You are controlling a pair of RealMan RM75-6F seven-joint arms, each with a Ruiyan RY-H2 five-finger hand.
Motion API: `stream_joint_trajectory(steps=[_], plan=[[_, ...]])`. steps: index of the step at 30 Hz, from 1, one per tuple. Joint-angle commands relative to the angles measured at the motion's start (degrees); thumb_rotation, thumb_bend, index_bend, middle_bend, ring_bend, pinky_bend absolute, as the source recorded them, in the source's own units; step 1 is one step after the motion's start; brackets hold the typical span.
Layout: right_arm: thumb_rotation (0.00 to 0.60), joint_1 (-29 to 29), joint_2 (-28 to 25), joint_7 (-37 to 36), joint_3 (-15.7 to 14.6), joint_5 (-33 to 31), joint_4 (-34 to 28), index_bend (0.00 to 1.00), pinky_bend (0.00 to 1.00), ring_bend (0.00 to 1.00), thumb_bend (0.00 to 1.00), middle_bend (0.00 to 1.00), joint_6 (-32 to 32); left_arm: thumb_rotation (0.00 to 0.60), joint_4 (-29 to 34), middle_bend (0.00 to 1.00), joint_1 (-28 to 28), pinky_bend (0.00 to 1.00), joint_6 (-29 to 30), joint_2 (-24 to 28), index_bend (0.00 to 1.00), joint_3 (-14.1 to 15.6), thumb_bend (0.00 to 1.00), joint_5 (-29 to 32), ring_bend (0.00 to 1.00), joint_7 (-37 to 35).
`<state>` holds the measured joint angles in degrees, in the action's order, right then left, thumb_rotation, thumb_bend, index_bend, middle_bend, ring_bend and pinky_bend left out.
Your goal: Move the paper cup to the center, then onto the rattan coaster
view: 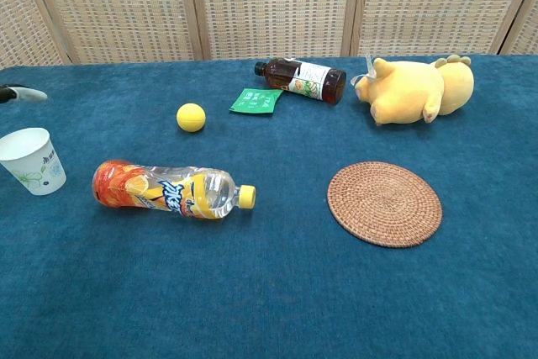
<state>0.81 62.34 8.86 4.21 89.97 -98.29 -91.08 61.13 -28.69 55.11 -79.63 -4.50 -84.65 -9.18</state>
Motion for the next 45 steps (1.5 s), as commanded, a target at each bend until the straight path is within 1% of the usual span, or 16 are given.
stream_joint_trajectory(steps=[1,3,4,6,8,11,14,19,23,28,31,33,37,39,42,45], plan=[[0.6,0.1,0.1,0.1,0.0,-0.2,0.1,0.05,0.0,0.0,0.0,0.0,0.2,0.6,-4.5,0.02,-2.3,0.1,-1.4,-3.9,0.0,0.5,0.0,-1.4,0.01,-4.2],[0.6,0.1,0.1,0.2,0.0,-0.3,0.1,0.05,0.0,0.0,0.0,0.0,0.2,0.6,-5.8,0.08,-2.9,0.16,-2.2,-4.6,0.0,1.1,0.0,-1.9,0.06,-6.1],[0.6,0.1,0.1,0.2,0.0,-0.3,0.2,0.05,0.0,0.0,0.0,0.0,0.3,0.6,-6.3,0.13,-3.2,0.21,-2.4,-4.9,0.01,1.3,0.0,-2.1,0.11,-6.9],[0.6,0.2,0.2,0.2,0.1,-0.5,0.2,0.05,0.0,0.0,0.0,0.0,0.4,0.6,-7.5,0.22,-3.6,0.27,-2.4,-5.7,0.07,1.5,0.0,-2.3,0.19,-7.9],[0.6,0.2,0.2,0.2,0.1,-0.6,0.2,0.05,0.0,0.0,0.0,0.0,0.5,0.6,-8.5,0.33,-3.9,0.34,-1.9,-6.6,0.19,1.3,0.02,-2.2,0.31,-9.4],[0.6,0.2,0.3,0.5,0.0,-0.6,0.4,0.05,0.0,0.0,0.0,0.0,0.6,0.6,-9.9,0.48,-4.1,0.41,-0.7,-7.7,0.35,0.8,0.07,-2.1,0.44,-12.1],[0.6,0.2,0.4,0.5,0.0,-0.7,0.4,0.05,0.0,0.0,0.0,0.0,0.6,0.6,-11.8,0.53,-4.4,0.44,0.0,-8.2,0.42,1.0,0.09,-2.5,0.48,-12.0],[0.6,0.3,0.5,0.6,0.1,-1.0,0.5,0.05,0.0,0.0,0.0,0.0,0.7,0.6,-10.6,0.54,-5.2,0.45,-0.4,-6.5,0.43,1.0,0.09,-2.4,0.49,-11.9],[0.6,0.4,0.5,0.5,0.3,-1.5,0.6,0.05,0.0,0.0,0.0,0.0,1.0,0.6,-7.4,0.54,-6.0,0.45,0.3,-4.0,0.43,0.0,0.09,-1.8,0.49,-11.2],[0.6,0.6,0.6,0.3,0.6,-2.4,0.9,0.05,0.0,0.0,0.0,0.0,1.5,0.6,-1.9,0.54,-8.5,0.45,0.3,-1.0,0.43,-2.8,0.09,-0.7,0.48,-9.9],[0.6,0.8,0.7,0.3,0.9,-3.4,1.1,0.05,0.0,0.0,0.0,0.0,1.9,0.6,2.4,0.54,-11.1,0.45,-1.3,0.3,0.43,-5.3,0.09,0.8,0.48,-8.5],[0.6,0.9,0.8,0.6,1.3,-4.4,1.5,0.05,0.0,0.0,0.0,0.0,2.3,0.6,4.9,0.54,-13.7,0.45,-3.6,0.5,0.43,-7.3,0.09,2.5,0.48,-6.9],[0.6,1.1,1.0,0.7,1.9,-5.9,2.1,0.05,0.0,0.0,0.0,0.0,2.6,0.6,7.2,0.53,-19.1,0.45,-10.2,-0.9,0.43,-10.7,0.09,7.5,0.48,-2.2],[0.6,1.1,1.0,0.6,2.2,-6.7,2.4,0.05,0.0,0.0,0.0,0.0,2.8,0.6,6.8,0.53,-22.2,0.45,-13.4,-3.2,0.43,-12.1,0.09,10.4,0.48,1.1],[0.6,1.0,0.9,0.4,2.5,-7.6,2.8,0.05,0.0,0.0,0.0,0.0,2.8,0.6,5.5,0.53,-25.7,0.45,-16.5,-6.8,0.43,-13.1,0.09,14.0,0.48,5.2],[0.6,0.9,0.8,0.1,2.8,-8.5,3.0,0.05,0.0,0.0,0.0,0.0,2.8,0.6,3.8,0.53,-28.1,0.45,-18.5,-9.8,0.43,-13.3,0.09,16.6,0.47,7.5]])
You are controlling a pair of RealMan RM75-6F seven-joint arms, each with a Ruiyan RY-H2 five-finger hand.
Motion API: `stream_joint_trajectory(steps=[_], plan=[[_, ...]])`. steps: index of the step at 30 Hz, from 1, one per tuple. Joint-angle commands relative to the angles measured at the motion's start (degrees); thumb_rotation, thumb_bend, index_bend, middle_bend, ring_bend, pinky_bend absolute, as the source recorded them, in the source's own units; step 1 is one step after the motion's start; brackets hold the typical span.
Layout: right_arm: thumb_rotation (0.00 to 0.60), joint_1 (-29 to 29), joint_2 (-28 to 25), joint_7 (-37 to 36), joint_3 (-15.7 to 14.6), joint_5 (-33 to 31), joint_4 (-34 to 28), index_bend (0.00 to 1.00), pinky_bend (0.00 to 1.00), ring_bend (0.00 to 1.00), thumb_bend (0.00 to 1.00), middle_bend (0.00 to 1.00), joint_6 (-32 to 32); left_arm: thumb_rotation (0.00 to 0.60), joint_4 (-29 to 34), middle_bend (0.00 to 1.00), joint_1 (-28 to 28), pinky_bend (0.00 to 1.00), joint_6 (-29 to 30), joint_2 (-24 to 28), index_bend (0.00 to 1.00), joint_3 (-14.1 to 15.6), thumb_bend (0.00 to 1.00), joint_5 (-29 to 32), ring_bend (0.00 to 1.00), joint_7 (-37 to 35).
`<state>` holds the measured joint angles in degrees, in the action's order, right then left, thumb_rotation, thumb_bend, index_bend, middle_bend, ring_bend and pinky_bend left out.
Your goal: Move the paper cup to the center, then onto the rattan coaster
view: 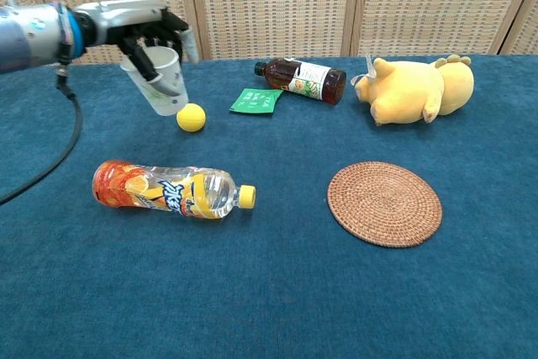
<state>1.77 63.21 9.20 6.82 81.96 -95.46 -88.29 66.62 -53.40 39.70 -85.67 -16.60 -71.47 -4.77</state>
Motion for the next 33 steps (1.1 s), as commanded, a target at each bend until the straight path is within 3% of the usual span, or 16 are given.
stream_joint_trajectory(steps=[1,12,18,21,23,25,30,33], plan=[[0.6,-0.2,-0.2,-0.4,0.3,-0.7,0.3,0.05,0.0,0.0,0.0,0.0,0.0,0.6,-2.3,0.53,-4.1,0.45,-3.6,-4.8,0.43,-1.1,0.09,4.1,0.47,3.9],[0.6,-0.7,-0.7,-2.0,0.5,-1.8,0.9,0.06,0.0,0.0,0.0,0.0,-0.3,0.6,-6.8,0.53,-7.5,0.45,-5.0,-10.7,0.43,0.4,0.09,7.0,0.46,8.6],[0.6,-0.9,-0.9,-2.1,0.4,-1.7,0.8,0.06,0.0,0.0,0.0,0.0,-0.5,0.6,-8.7,0.49,-8.0,0.45,-5.6,-12.4,0.42,1.4,0.09,8.0,0.39,9.6],[0.6,-0.9,-0.9,-2.0,0.4,-1.6,0.7,0.06,0.0,0.0,0.0,0.0,-0.5,0.6,-9.2,0.32,-7.9,0.41,-5.4,-12.8,0.28,1.7,0.05,8.2,0.23,9.6],[0.6,-0.8,-0.9,-1.9,0.4,-1.4,0.6,0.06,0.0,0.0,0.0,0.0,-0.5,0.6,-9.2,0.17,-7.9,0.34,-5.7,-12.8,0.1,2.1,0.01,8.2,0.1,9.6],[0.6,-0.8,-0.9,-1.8,0.3,-1.4,0.6,0.06,0.0,0.0,0.0,0.0,-0.6,0.6,-8.7,0.08,-7.8,0.32,-6.1,-12.4,0.02,2.2,0.0,8.4,0.04,9.3],[0.6,-0.8,-0.9,-1.8,0.3,-1.2,0.5,0.06,0.0,0.0,0.0,0.0,-0.6,0.6,-4.1,0.0,-6.7,0.24,-5.8,-8.7,0.0,1.6,0.0,8.6,0.0,7.4],[0.6,-0.9,-1.0,-1.8,0.2,-1.0,0.4,0.06,0.0,0.0,0.0,0.0,-0.8,0.6,0.3,0.0,-5.1,0.12,-3.6,-4.8,0.0,1.1,0.0,7.5,0.0,6.0]])
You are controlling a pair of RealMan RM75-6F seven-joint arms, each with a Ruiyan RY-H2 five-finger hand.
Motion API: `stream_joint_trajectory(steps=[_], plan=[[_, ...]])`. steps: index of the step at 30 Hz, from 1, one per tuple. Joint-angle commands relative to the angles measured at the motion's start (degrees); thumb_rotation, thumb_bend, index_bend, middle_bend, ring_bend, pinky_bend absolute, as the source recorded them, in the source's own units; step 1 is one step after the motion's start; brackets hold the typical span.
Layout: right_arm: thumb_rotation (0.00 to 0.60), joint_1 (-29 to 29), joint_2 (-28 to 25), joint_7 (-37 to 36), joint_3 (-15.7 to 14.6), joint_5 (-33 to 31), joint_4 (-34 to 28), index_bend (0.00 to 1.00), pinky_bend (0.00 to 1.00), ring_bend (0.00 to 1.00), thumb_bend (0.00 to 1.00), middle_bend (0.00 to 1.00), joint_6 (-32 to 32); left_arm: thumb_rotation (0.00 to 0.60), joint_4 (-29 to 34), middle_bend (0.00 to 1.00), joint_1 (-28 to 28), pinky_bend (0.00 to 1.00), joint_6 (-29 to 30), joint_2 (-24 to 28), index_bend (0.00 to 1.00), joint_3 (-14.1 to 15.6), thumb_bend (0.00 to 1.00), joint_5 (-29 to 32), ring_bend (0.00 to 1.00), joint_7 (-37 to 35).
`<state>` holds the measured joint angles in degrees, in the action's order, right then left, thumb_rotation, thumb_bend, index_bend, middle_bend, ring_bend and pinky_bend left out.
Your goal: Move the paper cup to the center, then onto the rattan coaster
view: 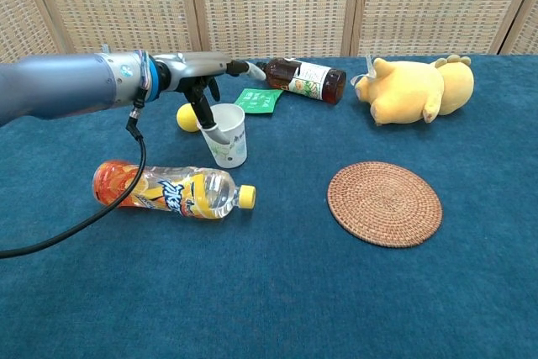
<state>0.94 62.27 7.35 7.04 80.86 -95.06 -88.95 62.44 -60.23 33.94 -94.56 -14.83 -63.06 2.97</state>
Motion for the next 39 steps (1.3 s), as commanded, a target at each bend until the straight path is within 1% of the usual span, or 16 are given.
stream_joint_trajectory(steps=[1,2,3,6,7,11,13,17,20,22,24,26,30,33,36,39], plan=[[0.6,-0.1,0.0,0.1,-0.1,0.2,-0.1,0.06,0.0,0.0,0.0,0.0,-0.2,0.6,5.9,0.0,2.4,0.06,3.2,5.4,0.0,-0.7,0.0,-1.5,0.0,-2.0],[0.6,-0.1,0.0,0.1,-0.1,0.2,-0.1,0.06,0.0,0.0,0.0,0.0,-0.2,0.6,7.3,0.0,3.1,0.02,4.3,6.8,0.0,-0.7,0.0,-2.0,0.0,-2.4],[0.6,-0.1,0.0,0.1,-0.1,0.3,-0.1,0.06,0.0,0.0,0.0,0.0,-0.2,0.6,8.7,0.0,4.1,0.01,5.8,8.4,0.0,-0.7,0.0,-2.6,0.0,-2.5],[0.6,0.0,0.1,0.5,-0.4,0.6,-0.3,0.06,0.0,0.0,0.0,0.0,-0.1,0.6,13.0,0.0,7.1,0.0,9.3,13.5,0.0,-0.2,0.0,-3.5,0.0,-2.4],[0.6,0.0,0.1,0.7,-0.5,0.8,-0.4,0.06,0.0,0.0,0.0,0.0,-0.1,0.6,15.1,0.0,8.9,0.0,11.1,15.9,0.0,0.2,0.0,-3.0,0.0,-1.9],[0.6,0.3,0.3,1.8,-0.9,1.8,-0.9,0.06,0.0,0.0,0.0,0.0,0.0,0.6,22.1,0.0,15.7,0.0,18.4,21.7,0.0,0.9,0.0,0.2,0.0,-1.4],[0.6,0.5,0.5,2.3,-1.1,2.2,-1.1,0.06,0.0,0.0,0.0,0.0,0.3,0.6,25.8,0.0,19.9,0.0,23.1,24.7,0.0,2.4,0.0,0.6,0.0,-0.4],[0.6,1.1,0.9,3.7,-1.3,3.0,-1.5,0.06,0.0,0.0,0.0,0.0,0.8,0.6,31.4,0.0,27.3,0.0,31.5,28.7,0.0,4.6,0.0,2.1,0.0,0.4],[0.6,2.1,1.3,4.1,-1.4,3.8,-2.4,0.06,0.0,0.0,0.0,0.0,1.9,0.6,36.0,0.0,32.1,0.0,36.0,31.7,0.0,6.3,0.0,4.3,0.0,2.1],[0.6,3.7,1.4,2.7,-1.2,4.7,-2.9,0.06,0.0,0.0,0.0,0.0,3.8,0.6,38.2,0.0,34.2,0.0,38.1,33.2,0.0,7.2,0.0,4.7,0.0,3.1],[0.6,6.2,0.9,1.5,-0.5,5.1,-3.0,0.06,0.0,0.0,0.0,0.0,7.1,0.6,39.1,0.0,36.2,0.0,40.6,34.0,0.0,8.1,0.0,3.5,0.0,4.0],[0.6,9.6,-0.2,0.8,0.9,4.6,-3.3,0.06,0.0,0.0,0.0,0.0,11.7,0.6,39.4,0.0,37.5,0.0,42.0,34.4,0.0,9.1,0.0,1.6,0.0,4.0],[0.6,17.1,-1.8,-0.3,3.7,4.0,-3.9,0.06,0.0,0.0,0.0,0.0,20.8,0.6,38.8,0.0,38.9,0.0,42.0,34.5,0.0,9.9,0.0,0.3,0.0,3.2],[0.6,23.8,-2.2,-1.9,6.1,3.4,-4.6,0.06,0.0,0.0,0.0,0.0,28.7,0.6,38.2,0.0,39.7,0.0,41.7,34.2,0.0,10.4,0.0,-1.0,0.0,2.1],[0.6,31.1,-0.9,-4.1,8.6,1.9,-3.8,0.06,0.0,0.0,0.0,0.0,37.1,0.6,38.5,0.0,40.3,0.0,41.7,35.1,0.0,11.0,0.0,-3.1,0.0,2.2],[0.6,39.5,3.2,-7.6,10.7,0.5,-0.5,0.06,0.0,0.0,0.0,0.0,45.8,0.6,39.4,0.0,41.2,0.0,42.7,35.8,0.0,11.1,0.0,-4.8,0.0,2.0]])
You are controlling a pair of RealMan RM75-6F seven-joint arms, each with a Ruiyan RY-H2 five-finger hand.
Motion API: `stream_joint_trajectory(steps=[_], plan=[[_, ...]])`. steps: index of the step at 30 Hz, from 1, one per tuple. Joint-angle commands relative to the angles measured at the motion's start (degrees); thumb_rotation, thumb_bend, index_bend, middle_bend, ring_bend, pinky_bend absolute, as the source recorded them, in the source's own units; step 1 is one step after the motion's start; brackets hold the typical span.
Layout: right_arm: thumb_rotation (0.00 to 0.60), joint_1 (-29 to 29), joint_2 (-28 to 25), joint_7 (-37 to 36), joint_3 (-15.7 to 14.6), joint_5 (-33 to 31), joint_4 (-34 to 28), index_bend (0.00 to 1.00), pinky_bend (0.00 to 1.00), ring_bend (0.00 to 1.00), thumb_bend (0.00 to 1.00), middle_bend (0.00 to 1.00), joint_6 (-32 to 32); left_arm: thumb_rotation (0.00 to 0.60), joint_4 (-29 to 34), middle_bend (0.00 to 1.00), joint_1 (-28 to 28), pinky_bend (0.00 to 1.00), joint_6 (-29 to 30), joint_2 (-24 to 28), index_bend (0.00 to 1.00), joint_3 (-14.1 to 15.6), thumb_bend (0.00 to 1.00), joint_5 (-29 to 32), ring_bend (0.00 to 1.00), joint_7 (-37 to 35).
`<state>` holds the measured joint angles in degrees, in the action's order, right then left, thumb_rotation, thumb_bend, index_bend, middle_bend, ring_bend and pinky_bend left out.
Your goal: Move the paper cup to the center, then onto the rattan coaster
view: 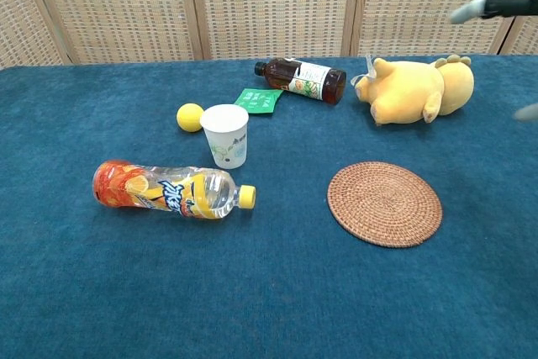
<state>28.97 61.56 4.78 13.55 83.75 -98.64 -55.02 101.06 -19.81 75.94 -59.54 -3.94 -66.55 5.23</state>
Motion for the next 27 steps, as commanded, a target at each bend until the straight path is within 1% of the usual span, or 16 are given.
stream_joint_trajectory(steps=[1,4,6,9,12,15,19,22,24,27], plan=[[0.6,13.2,5.1,-5.8,4.7,-2.8,3.9,0.06,0.0,0.0,0.0,0.0,13.6,0.6,0.9,0.0,0.8,0.0,0.7,0.9,0.0,0.1,0.0,-1.5,0.0,-0.4],[0.6,19.7,9.9,-6.8,5.9,-4.6,8.1,0.06,0.0,0.0,0.0,0.0,19.5,0.6,0.9,0.0,1.0,0.0,0.1,1.4,0.0,-0.2,0.0,-1.4,0.0,-0.8],[0.6,24.3,14.2,-6.4,6.6,-5.8,12.2,0.06,0.0,0.0,0.0,0.0,23.2,0.6,0.8,0.0,0.9,0.0,-0.6,1.6,0.0,-0.5,0.0,-0.8,0.0,-1.2],[0.6,31.2,21.4,-6.4,7.7,-8.8,20.0,0.06,0.0,0.0,0.0,0.0,28.0,0.6,0.3,0.0,0.9,0.0,-1.6,1.8,0.0,-1.2,0.0,0.2,0.0,-1.7],[0.6,36.8,28.0,-6.8,8.6,-11.7,27.8,0.06,0.0,0.0,0.0,0.0,31.1,0.6,-0.4,0.0,0.8,0.0,-2.6,1.8,0.0,-1.7,0.0,1.1,0.0,-2.1],[0.6,42.1,34.3,-6.4,8.9,-13.9,36.6,0.06,0.0,0.0,0.0,0.0,33.4,0.6,-1.3,0.0,0.6,0.0,-3.9,1.7,0.0,-2.3,0.0,2.2,0.0,-2.4],[0.6,47.3,41.2,-6.8,9.4,-16.2,46.3,0.06,0.0,0.0,0.0,0.0,35.4,0.6,-2.4,0.0,0.5,0.0,-5.0,1.4,0.0,-2.8,0.0,3.1,0.0,-2.7],[0.6,50.1,44.9,-7.3,8.9,-17.1,52.2,0.06,0.0,0.0,0.0,0.0,37.7,0.6,-3.0,0.0,0.4,0.0,-6.1,1.4,0.0,-3.1,0.0,3.8,0.0,-3.0],[0.6,51.1,46.4,-7.3,7.9,-17.0,54.6,0.07,0.0,0.0,0.0,0.01,38.9,0.6,-3.3,0.0,0.3,0.0,-6.7,1.3,0.0,-3.2,0.0,3.9,0.0,-3.1],[0.6,51.8,48.0,-7.7,7.0,-17.0,57.2,0.1,0.0,0.0,0.0,0.05,40.0,0.6,-3.6,0.0,0.3,0.0,-7.2,1.3,0.0,-3.3,0.0,3.9,0.0,-3.3]])
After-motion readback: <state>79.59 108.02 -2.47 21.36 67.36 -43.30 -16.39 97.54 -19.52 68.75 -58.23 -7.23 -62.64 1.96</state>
